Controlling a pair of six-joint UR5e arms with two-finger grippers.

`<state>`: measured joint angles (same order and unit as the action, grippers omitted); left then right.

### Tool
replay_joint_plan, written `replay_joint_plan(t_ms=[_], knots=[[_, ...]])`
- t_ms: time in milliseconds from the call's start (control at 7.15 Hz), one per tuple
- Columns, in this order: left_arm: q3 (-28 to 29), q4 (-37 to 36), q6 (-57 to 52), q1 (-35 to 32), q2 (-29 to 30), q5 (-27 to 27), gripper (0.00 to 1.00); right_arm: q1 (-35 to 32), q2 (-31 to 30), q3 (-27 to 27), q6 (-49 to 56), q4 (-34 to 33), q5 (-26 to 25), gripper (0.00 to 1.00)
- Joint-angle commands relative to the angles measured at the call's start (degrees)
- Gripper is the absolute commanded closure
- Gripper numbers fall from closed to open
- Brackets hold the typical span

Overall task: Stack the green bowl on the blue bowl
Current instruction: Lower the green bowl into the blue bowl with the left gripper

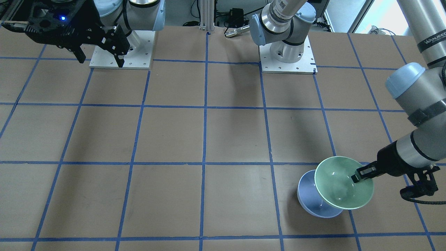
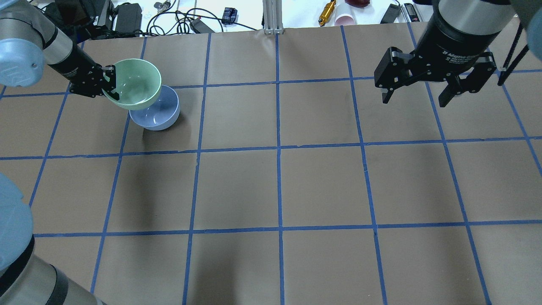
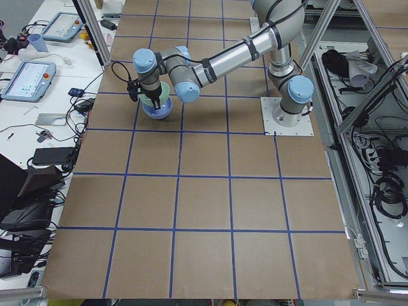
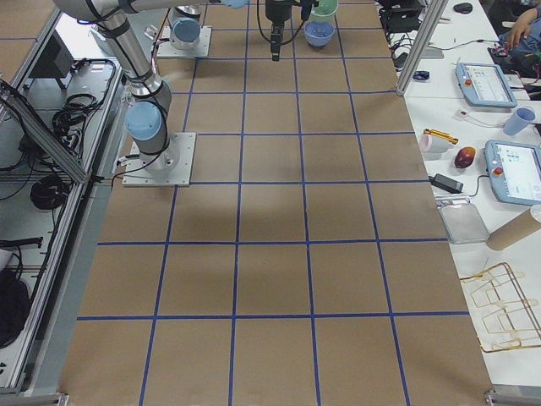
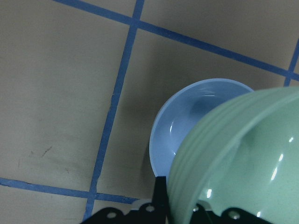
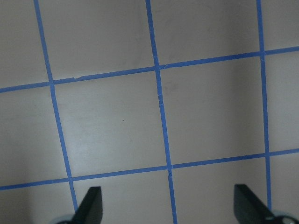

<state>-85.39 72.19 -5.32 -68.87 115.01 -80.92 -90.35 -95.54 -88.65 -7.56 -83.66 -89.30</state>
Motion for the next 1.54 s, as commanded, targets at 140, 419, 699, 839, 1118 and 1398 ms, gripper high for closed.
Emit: replay_joint_plan(t_ms=[140, 419, 699, 839, 1118, 1398], knots=[[-0.48, 0.06, -0.04, -0.29, 1.00, -0.03, 1.00, 0.00, 0.00, -0.03, 0.00, -0.01, 0.00, 0.00], [-0.65, -0.21, 0.40, -1.08, 1.88, -0.03, 1.00, 0.00, 0.00, 0.06, 0.00, -0.01, 0.00, 0.00], [-0.83, -0.47, -0.57, -1.09, 1.88, 0.06, 1.00, 0.00, 0.00, -0.03, 0.00, 0.08, 0.00, 0.00], [-0.83, -0.47, -0.83, -1.09, 2.23, -0.03, 1.00, 0.00, 0.00, 0.06, 0.00, 0.08, 0.00, 0.00], [-0.83, -0.47, -0.13, -1.09, 2.50, -0.03, 1.00, 0.00, 0.00, 0.06, 0.00, -0.01, 0.00, 0.00], [-0.83, -0.47, -0.83, -1.09, 2.76, -0.11, 0.01, 0.00, 0.00, -0.03, 0.00, -0.01, 0.00, 0.00]])
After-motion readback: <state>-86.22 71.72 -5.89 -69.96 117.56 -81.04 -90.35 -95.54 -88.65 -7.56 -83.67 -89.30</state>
